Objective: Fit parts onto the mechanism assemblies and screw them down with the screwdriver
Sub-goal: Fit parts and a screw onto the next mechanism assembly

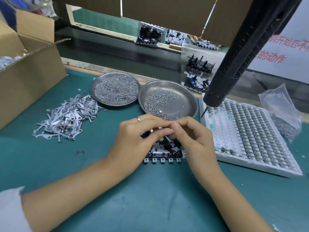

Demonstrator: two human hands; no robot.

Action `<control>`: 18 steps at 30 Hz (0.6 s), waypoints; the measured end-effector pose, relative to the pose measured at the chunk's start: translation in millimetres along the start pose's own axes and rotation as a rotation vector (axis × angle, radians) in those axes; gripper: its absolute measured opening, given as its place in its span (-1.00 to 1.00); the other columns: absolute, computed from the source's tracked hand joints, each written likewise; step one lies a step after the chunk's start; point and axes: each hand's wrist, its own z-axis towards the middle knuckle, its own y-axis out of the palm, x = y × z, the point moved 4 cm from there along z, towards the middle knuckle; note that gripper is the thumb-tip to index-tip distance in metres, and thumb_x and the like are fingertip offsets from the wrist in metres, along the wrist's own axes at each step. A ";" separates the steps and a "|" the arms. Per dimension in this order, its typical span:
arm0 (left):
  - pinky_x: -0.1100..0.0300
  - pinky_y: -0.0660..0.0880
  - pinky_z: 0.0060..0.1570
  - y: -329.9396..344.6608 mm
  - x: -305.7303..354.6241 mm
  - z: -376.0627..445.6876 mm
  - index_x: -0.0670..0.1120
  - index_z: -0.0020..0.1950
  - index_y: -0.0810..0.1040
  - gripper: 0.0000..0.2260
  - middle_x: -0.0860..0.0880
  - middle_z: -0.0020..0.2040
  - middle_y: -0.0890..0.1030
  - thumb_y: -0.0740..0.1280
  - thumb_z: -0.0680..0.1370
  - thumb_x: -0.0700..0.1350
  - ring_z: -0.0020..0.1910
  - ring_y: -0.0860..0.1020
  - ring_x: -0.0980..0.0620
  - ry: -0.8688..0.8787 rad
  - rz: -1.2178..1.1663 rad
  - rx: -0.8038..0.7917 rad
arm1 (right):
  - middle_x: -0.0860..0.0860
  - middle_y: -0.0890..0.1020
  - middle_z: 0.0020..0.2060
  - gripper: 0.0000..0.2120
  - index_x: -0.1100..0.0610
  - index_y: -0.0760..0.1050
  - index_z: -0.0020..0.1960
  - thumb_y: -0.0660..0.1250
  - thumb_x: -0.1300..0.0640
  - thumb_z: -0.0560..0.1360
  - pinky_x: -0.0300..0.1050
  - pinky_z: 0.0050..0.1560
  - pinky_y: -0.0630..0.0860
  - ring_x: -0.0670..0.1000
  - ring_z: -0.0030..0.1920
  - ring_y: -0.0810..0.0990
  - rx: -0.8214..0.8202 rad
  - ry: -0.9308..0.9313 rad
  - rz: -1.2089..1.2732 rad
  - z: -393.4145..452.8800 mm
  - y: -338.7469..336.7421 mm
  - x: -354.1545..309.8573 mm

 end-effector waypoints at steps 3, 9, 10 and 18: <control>0.30 0.51 -0.09 -0.2 0.7 -1.2 -0.12 0.02 0.63 -0.81 -0.03 -0.17 0.67 0.44 0.42 -0.25 -0.17 0.62 0.11 0.014 -0.041 0.047 | -0.08 0.54 -0.42 -0.85 -0.02 0.60 -0.29 0.33 0.08 0.45 -0.30 -0.26 0.39 -0.06 -0.31 0.46 -0.033 0.027 0.038 1.1 -2.2 -1.1; 0.39 0.41 -0.18 -13.9 -6.1 1.6 0.05 -0.13 0.57 -0.94 0.17 -0.29 0.56 0.36 0.53 -0.08 -0.27 0.50 0.21 -0.050 0.055 0.108 | -0.10 0.60 -0.33 -0.86 0.02 0.60 -0.22 0.34 0.05 0.50 -0.23 -0.16 0.47 -0.12 -0.25 0.54 0.021 -0.055 -0.234 22.2 -10.0 -4.5; 0.34 0.38 -0.25 -16.9 -10.4 2.2 0.08 -0.18 0.49 -0.89 0.11 -0.35 0.50 0.28 0.55 -0.02 -0.32 0.46 0.18 -0.125 0.044 0.138 | -0.11 0.60 -0.28 -0.90 0.06 0.62 -0.13 0.35 0.10 0.51 -0.20 -0.11 0.48 -0.12 -0.21 0.54 0.030 -0.078 -0.352 31.6 -11.4 -4.1; 0.14 0.33 -0.32 -23.3 -30.4 3.3 0.02 -0.22 0.49 -0.80 -0.03 -0.39 0.43 0.21 0.58 0.00 -0.39 0.37 0.08 -0.340 -0.027 0.246 | 0.14 0.68 -0.02 -0.78 0.28 0.62 0.07 0.46 0.24 0.44 -0.18 0.06 0.47 0.06 -0.03 0.62 -0.248 0.194 -0.824 83.1 6.0 25.5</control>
